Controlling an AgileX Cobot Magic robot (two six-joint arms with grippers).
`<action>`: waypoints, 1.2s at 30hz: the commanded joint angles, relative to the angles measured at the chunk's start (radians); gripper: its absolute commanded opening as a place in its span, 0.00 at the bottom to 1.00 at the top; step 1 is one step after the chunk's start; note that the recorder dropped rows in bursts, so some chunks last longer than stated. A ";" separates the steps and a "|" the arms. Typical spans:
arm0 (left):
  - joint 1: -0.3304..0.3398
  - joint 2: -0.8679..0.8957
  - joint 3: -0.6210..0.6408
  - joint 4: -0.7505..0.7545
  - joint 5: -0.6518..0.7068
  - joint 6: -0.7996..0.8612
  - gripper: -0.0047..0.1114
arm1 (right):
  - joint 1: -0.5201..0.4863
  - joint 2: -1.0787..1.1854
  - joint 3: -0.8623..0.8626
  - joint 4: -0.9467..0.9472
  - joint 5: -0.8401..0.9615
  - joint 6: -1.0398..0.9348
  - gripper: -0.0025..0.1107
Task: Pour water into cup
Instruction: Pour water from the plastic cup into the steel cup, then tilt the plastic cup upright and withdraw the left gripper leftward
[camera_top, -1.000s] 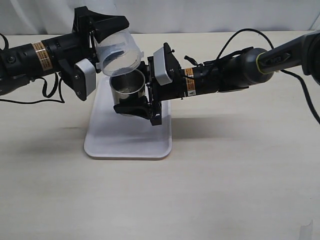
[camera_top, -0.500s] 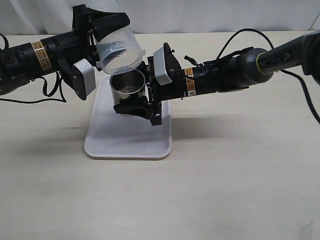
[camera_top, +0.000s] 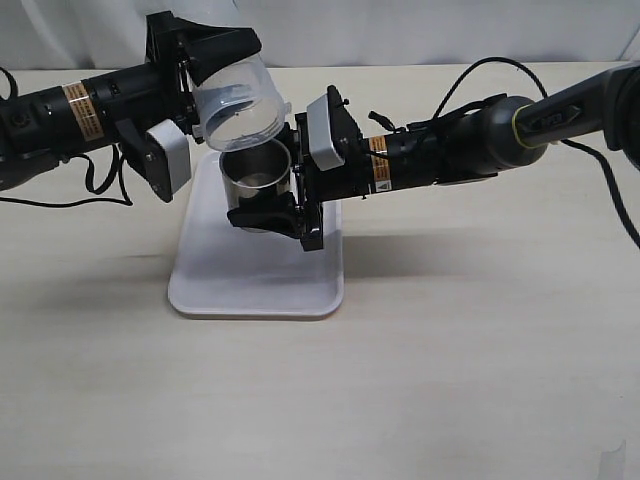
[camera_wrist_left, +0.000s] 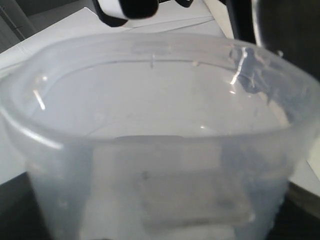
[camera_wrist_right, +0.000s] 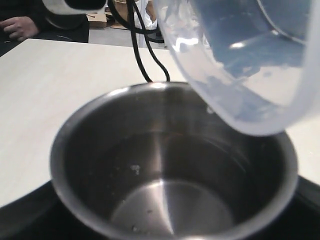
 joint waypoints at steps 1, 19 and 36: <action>-0.002 -0.003 -0.009 -0.007 -0.021 -0.011 0.04 | -0.001 -0.005 -0.006 0.024 -0.016 -0.002 0.06; -0.002 -0.003 -0.009 -0.014 -0.005 -0.420 0.04 | -0.001 -0.005 -0.006 0.029 -0.017 -0.002 0.06; 0.000 -0.003 -0.009 -0.161 0.068 -1.211 0.04 | -0.001 -0.005 -0.006 0.039 -0.012 -0.002 0.06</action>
